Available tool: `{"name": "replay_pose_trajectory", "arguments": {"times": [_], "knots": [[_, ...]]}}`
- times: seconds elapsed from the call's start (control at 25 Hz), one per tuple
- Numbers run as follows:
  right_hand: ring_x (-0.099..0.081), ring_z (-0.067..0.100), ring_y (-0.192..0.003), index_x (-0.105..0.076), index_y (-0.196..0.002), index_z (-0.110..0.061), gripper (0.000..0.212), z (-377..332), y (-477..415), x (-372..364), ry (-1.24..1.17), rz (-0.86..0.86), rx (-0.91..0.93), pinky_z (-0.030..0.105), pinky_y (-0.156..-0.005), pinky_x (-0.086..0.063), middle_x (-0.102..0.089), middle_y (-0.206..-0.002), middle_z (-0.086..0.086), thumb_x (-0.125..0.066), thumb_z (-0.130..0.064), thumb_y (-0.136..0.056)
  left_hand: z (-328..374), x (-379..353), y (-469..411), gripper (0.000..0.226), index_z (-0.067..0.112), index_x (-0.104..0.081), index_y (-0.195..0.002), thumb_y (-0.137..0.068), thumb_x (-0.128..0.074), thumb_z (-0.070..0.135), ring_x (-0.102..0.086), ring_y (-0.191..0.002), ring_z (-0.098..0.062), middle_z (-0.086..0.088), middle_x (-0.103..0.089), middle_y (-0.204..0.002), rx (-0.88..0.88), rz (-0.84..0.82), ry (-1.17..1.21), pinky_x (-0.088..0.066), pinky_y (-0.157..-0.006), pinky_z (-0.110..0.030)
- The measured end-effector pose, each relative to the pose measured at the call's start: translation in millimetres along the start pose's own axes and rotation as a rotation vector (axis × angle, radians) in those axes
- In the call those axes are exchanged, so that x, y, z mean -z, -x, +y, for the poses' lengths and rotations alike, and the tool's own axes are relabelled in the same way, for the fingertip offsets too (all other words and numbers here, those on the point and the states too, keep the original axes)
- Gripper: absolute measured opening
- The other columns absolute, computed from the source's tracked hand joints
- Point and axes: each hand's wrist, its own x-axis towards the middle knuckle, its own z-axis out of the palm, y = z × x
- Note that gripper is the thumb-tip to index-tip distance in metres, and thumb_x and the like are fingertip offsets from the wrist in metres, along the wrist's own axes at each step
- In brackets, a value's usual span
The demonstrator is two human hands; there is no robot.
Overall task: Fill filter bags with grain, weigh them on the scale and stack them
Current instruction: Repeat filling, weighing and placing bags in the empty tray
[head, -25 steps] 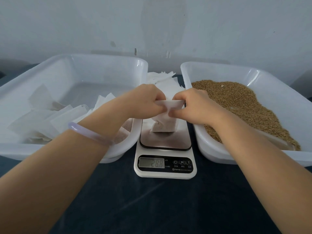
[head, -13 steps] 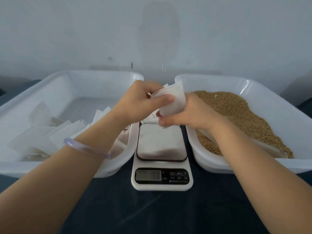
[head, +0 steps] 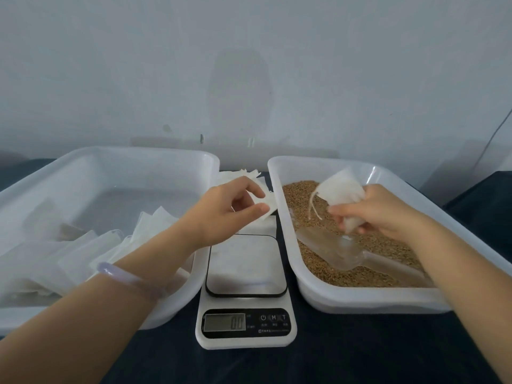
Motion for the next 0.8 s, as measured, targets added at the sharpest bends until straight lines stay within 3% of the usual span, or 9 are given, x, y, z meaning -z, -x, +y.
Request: {"name": "replay_pose_trajectory", "arguments": {"times": [0.2, 0.56, 0.8], "knots": [[-0.060, 0.016, -0.046, -0.059, -0.088, 0.000, 0.024, 24.3, -4.4, 19.8, 0.242, -0.023, -0.216, 0.019, -0.038, -0.037, -0.066, -0.057, 0.009, -0.076, -0.008, -0.072, -3.2, 0.0, -0.2, 0.013, 0.027, -0.057, -0.094, -0.085, -0.067, 0.026, -0.052, -0.059, -0.005, 0.005, -0.063, -0.069, 0.026, -0.032, -0.057, -0.044, -0.058, -0.015], [-0.056, 0.015, -0.041, -0.061, -0.085, 0.000, 0.018, 21.9, -7.2, 16.2, 0.430, 0.005, -0.223, 0.020, -0.039, -0.039, -0.063, -0.048, 0.003, -0.071, -0.006, -0.072, -4.5, -0.2, 0.6, 0.014, 0.028, -0.057, -0.096, -0.086, -0.066, 0.026, -0.052, -0.059, -0.004, 0.003, -0.064, -0.069, 0.035, -0.064, -0.140, -0.044, -0.062, -0.018], [-0.057, 0.016, -0.042, -0.062, -0.084, 0.002, 0.017, 28.1, -5.4, 20.4, 0.348, 0.009, -0.223, 0.020, -0.039, -0.039, -0.063, -0.050, 0.006, -0.072, -0.004, -0.072, -2.4, -0.2, 1.0, 0.014, 0.026, -0.057, -0.099, -0.086, -0.065, 0.025, -0.057, -0.066, -0.010, 0.003, -0.064, -0.070, 0.031, -0.082, -0.158, -0.046, -0.066, -0.022]]}}
